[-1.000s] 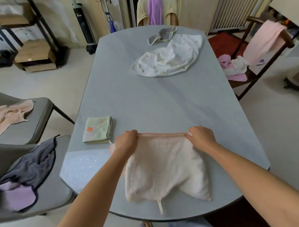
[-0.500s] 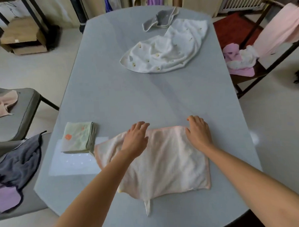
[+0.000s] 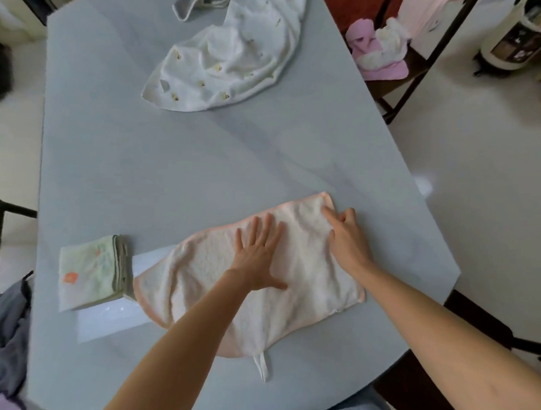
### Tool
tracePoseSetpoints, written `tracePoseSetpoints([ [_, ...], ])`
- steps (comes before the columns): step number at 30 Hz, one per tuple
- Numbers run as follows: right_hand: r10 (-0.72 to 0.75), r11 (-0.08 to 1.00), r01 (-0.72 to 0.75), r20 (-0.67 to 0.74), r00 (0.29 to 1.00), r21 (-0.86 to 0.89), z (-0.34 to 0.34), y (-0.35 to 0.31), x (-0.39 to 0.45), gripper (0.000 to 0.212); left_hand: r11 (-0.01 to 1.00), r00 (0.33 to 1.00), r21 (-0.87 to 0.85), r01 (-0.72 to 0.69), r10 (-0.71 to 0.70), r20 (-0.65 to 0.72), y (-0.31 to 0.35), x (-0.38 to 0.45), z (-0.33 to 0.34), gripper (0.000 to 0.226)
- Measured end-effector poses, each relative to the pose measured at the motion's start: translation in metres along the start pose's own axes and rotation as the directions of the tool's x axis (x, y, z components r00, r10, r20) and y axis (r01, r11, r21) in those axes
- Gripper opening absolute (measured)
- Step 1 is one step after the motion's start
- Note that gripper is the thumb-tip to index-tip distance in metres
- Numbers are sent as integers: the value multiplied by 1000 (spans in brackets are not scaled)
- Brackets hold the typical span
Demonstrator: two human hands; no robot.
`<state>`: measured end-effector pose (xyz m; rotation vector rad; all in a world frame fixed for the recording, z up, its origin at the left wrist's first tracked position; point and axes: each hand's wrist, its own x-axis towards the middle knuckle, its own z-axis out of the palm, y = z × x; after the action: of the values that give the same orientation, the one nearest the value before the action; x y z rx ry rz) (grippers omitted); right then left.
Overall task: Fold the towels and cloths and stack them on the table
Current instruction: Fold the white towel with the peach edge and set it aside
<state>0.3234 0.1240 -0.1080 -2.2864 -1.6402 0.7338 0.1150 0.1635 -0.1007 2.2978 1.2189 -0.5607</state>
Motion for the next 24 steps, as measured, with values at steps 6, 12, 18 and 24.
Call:
tracePoseSetpoints([
  [6, 96, 995, -98, -108, 990, -16, -13, 34, -15, 43, 998, 998, 30, -53, 52, 30, 31, 17, 4, 137],
  [12, -74, 931, -48, -317, 946, -363, -16, 78, -5, 61, 995, 995, 9, -96, 96, 30, 73, 46, 0, 139],
  [18, -231, 914, 193, -69, 970, -357, -2, 84, 21, 60, 996, 996, 35, -83, 84, -17, 73, 57, 2, 146],
  [24, -105, 934, 66, -93, 990, -352, 7, 90, 26, 66, 998, 996, 56, -29, 33, -86, 47, 61, 6, 128],
])
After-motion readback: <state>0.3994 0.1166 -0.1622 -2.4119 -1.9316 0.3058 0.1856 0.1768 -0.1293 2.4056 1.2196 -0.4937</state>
